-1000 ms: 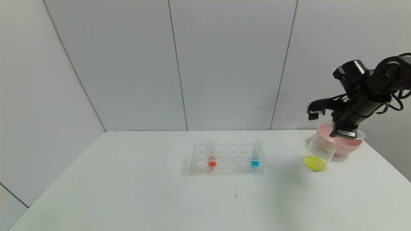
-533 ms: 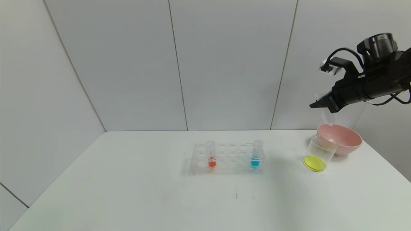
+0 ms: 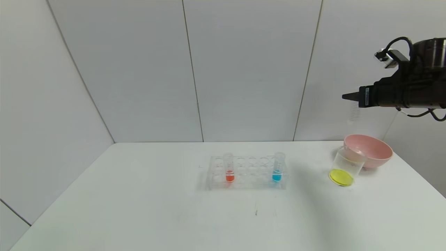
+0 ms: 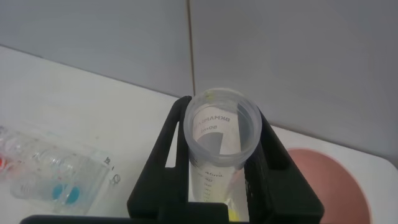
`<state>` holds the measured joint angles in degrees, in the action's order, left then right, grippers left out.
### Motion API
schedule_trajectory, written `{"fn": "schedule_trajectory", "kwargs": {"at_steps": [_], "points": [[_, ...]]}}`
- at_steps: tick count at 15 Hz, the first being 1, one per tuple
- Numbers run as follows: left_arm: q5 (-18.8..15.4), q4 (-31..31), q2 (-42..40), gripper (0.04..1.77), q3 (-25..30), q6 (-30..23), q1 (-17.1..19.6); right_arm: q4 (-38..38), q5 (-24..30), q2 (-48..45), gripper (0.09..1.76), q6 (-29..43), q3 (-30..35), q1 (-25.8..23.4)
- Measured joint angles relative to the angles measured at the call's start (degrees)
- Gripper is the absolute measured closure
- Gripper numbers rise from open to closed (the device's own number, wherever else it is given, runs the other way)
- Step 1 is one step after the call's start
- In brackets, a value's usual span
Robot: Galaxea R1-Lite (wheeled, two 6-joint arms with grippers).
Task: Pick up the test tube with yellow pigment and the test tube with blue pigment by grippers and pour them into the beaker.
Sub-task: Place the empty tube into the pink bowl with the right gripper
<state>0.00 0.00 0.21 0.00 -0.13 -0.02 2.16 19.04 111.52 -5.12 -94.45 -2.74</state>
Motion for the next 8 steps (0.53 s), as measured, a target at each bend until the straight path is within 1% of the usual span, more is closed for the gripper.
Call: {"fn": "schedule_trajectory", "kwargs": {"at_steps": [2,4,5,6,8], "points": [[0.0,0.0,0.0,0.05,0.0,0.0,-0.02,-14.71,0.26,-2.49,1.28,0.55,10.97,-1.06],[0.0,0.02,0.0,0.05,0.0,0.0,0.0,-25.99,0.44,-5.07,1.28,1.02,21.25,-2.38],[0.0,0.0,0.0,0.05,0.0,-0.02,0.0,-29.15,0.44,-6.45,1.28,1.6,24.94,-3.21],[0.0,0.0,0.0,0.05,0.0,0.0,0.02,-30.6,0.41,-7.69,1.28,2.52,27.32,-4.14],[0.0,0.0,0.0,0.05,0.0,-0.02,0.0,-31.0,0.37,-9.01,1.28,3.27,29.16,-6.01]]}}
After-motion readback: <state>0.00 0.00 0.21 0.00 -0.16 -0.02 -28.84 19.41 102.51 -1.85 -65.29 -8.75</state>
